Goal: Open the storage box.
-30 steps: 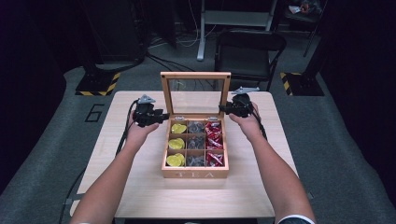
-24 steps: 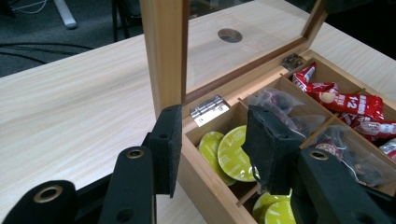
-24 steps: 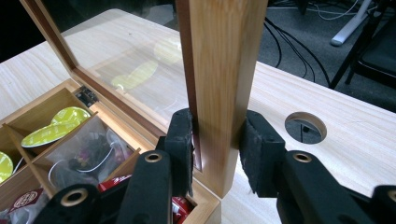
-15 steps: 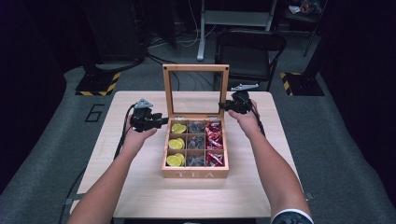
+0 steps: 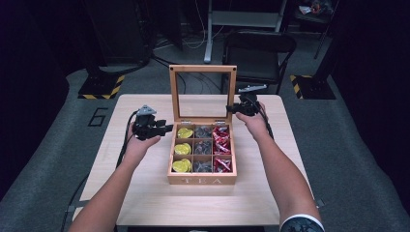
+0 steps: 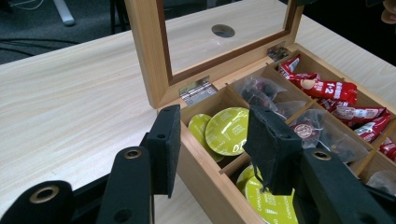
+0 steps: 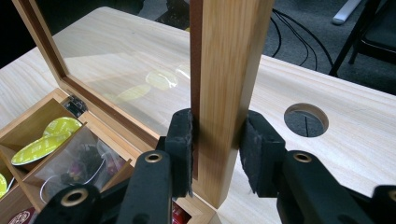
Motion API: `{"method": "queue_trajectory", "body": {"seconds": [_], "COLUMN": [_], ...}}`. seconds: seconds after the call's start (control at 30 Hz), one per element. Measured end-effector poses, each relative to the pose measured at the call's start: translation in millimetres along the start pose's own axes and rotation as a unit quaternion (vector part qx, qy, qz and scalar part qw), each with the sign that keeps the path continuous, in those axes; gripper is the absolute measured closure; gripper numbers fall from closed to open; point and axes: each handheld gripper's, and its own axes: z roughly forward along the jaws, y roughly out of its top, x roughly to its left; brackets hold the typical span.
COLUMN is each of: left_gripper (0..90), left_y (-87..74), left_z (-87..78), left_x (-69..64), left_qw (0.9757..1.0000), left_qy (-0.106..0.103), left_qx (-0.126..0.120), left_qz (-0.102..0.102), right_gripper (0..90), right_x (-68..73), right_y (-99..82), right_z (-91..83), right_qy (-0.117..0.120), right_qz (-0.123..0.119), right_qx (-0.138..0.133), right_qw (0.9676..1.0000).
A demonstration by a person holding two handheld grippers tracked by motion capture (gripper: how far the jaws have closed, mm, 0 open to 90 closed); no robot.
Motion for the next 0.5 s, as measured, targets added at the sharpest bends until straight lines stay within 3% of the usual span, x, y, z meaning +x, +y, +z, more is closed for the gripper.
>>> {"method": "queue_trajectory", "body": {"seconds": [0.27,0.5], "left_gripper": [53.4,53.0], "left_y": [-0.4,-4.0], "left_z": [-2.5,-6.6], "left_x": [-3.1,-3.3], "left_qw": [1.0,0.9999], "left_qy": [-0.001,0.001], "left_qx": [0.0,-0.005], "left_qz": [-0.004,-0.012], "right_gripper": [59.3,52.8], "right_x": [3.3,2.2], "right_y": [-2.1,-3.7], "right_z": [-4.9,-22.6], "right_qy": [-0.011,-0.015], "right_qz": [-0.011,-0.005], "right_qx": [0.021,0.014], "right_qw": [0.9997,0.9998]}}
